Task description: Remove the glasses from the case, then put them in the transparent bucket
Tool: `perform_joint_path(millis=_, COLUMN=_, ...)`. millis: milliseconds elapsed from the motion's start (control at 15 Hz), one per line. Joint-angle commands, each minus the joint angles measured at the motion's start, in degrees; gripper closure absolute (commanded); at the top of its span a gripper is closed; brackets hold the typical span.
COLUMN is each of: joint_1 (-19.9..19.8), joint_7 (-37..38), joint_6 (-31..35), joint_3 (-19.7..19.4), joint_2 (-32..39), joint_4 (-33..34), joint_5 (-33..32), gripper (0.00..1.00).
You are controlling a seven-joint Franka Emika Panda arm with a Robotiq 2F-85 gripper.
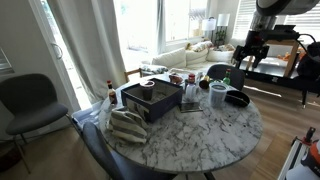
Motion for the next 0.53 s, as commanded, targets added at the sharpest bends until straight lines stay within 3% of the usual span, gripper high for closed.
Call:
perform_joint_path(millis=0, joint_1=-1.5, joint_7=-10.2, joint_6=-1.0, joint_3=-4.5, joint_2=4.9, joint_4=0.4, joint_5=-3.6, gripper=0.00)
perform_joint_path(millis=67, joint_1=-2.4, joint_7=-8.6, joint_6=-2.5, joint_3=-4.9, joint_2=6.7, joint_4=1.5, joint_5=-3.3, gripper=0.00)
perform_joint_path(millis=133, joint_1=-1.6, joint_7=-7.0, joint_6=-0.7, joint_3=-3.4, joint_2=3.1, joint_4=0.0, joint_5=-2.1, gripper=0.00)
perform_joint_path(millis=400, joint_1=-2.6, joint_7=-8.2, joint_6=-1.0, joint_3=-4.7, joint_2=6.0, joint_4=0.6, joint_5=-2.4, gripper=0.00)
perform_joint_path(millis=467, joint_1=-2.4, joint_7=-11.6, joint_6=-0.1, joint_3=-5.6, joint_2=6.2, joint_4=-0.6, joint_5=-3.5, gripper=0.00)
